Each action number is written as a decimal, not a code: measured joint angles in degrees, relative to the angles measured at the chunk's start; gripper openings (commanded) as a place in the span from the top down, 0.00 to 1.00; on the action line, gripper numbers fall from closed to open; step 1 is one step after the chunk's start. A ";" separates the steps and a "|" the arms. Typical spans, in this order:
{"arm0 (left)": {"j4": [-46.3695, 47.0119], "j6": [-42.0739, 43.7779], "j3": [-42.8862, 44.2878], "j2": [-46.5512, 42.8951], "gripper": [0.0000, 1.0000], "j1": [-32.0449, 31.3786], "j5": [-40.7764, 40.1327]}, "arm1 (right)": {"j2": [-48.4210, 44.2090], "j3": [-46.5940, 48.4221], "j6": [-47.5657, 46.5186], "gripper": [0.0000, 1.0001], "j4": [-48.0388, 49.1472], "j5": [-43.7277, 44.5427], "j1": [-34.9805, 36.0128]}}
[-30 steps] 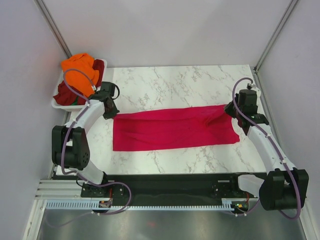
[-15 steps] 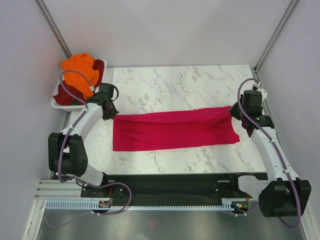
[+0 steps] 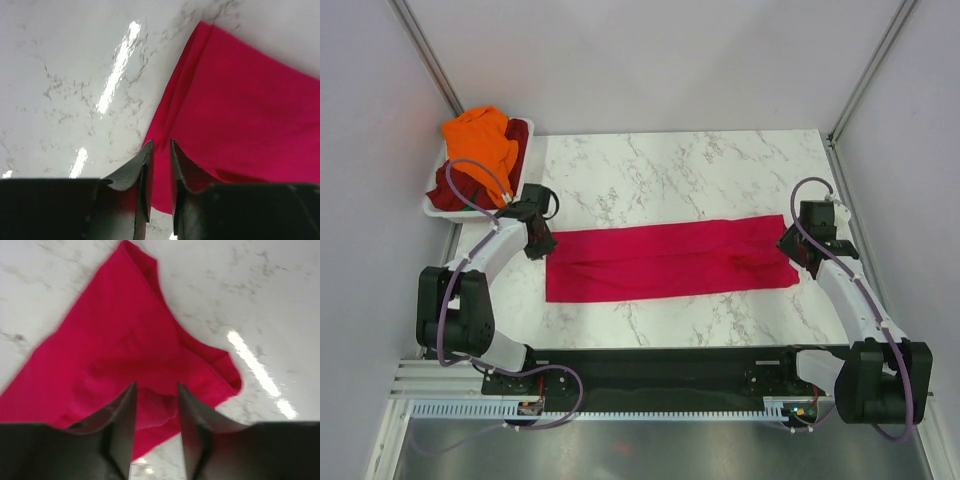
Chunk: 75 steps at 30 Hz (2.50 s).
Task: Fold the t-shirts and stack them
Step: Fold the tshirt
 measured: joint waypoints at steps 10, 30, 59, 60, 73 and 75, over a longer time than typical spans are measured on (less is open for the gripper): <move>-4.72 -1.68 -1.40 -8.59 0.26 0.17 1.99 | -4.79 -4.72 2.67 0.02 -2.60 3.65 -6.84; 0.74 -1.75 3.32 8.68 0.28 -5.60 2.56 | 11.02 -11.41 8.26 0.02 12.35 -3.41 8.02; 6.05 -6.25 -1.46 10.51 0.33 -28.35 2.64 | 59.74 41.59 11.74 0.12 21.31 -6.97 9.97; 5.73 -7.06 -0.87 10.93 0.33 -30.18 3.23 | 62.90 46.01 11.37 0.12 21.73 -8.35 10.12; 5.29 -20.13 8.41 13.42 0.19 -54.77 22.25 | 88.21 88.08 1.81 0.02 22.12 -25.20 12.83; 5.03 -21.24 8.55 11.28 0.02 -55.71 23.89 | 87.41 88.06 -0.52 0.02 22.38 -25.59 12.81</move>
